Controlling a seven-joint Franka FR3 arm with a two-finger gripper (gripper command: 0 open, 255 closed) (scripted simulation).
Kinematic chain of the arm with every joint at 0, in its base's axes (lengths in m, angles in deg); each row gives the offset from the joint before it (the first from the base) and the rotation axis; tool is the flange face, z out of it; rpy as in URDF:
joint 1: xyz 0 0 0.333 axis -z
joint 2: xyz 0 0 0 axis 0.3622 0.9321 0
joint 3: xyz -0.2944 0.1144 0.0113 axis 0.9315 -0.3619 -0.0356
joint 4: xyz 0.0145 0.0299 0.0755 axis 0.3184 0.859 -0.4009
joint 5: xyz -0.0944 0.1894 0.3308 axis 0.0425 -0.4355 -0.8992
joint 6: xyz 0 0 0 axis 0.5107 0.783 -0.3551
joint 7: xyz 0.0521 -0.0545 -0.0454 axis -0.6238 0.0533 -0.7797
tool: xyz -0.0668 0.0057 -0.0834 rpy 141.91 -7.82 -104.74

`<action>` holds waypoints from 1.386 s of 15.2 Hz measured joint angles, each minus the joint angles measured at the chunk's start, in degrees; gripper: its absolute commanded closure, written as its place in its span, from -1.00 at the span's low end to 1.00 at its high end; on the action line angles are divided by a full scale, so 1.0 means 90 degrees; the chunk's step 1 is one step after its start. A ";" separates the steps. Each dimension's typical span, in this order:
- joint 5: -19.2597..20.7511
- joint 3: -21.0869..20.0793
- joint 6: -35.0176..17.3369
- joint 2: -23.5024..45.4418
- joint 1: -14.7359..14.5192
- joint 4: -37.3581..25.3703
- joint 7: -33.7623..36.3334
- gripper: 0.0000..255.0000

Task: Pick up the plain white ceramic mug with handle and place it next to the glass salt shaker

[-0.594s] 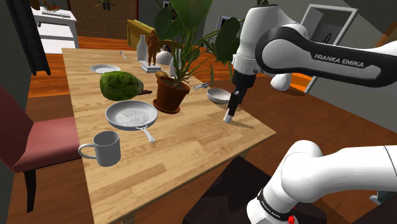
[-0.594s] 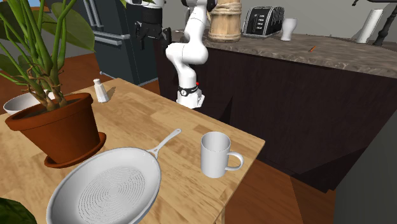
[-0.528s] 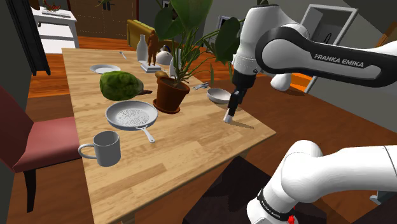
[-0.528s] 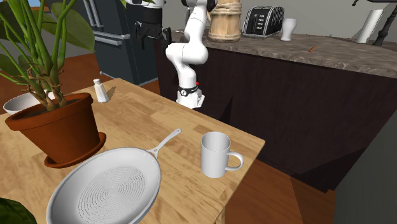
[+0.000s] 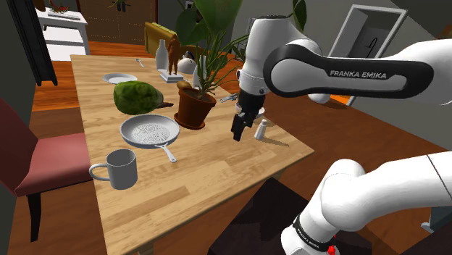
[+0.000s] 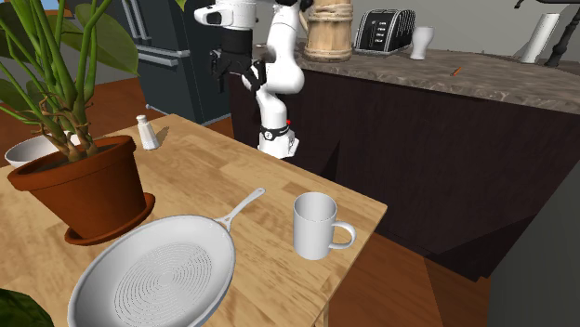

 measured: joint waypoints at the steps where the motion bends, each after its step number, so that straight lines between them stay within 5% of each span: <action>1: -0.0055 -0.0071 -0.0135 0.0127 -0.0012 -0.0030 0.0109 -1.00; 12: -0.0255 -0.1114 -0.1721 0.2306 -0.0063 -0.1036 0.1644 -1.00; 21: 0.0415 -0.1734 -0.2527 0.4194 -0.0122 -0.2375 0.3036 -1.00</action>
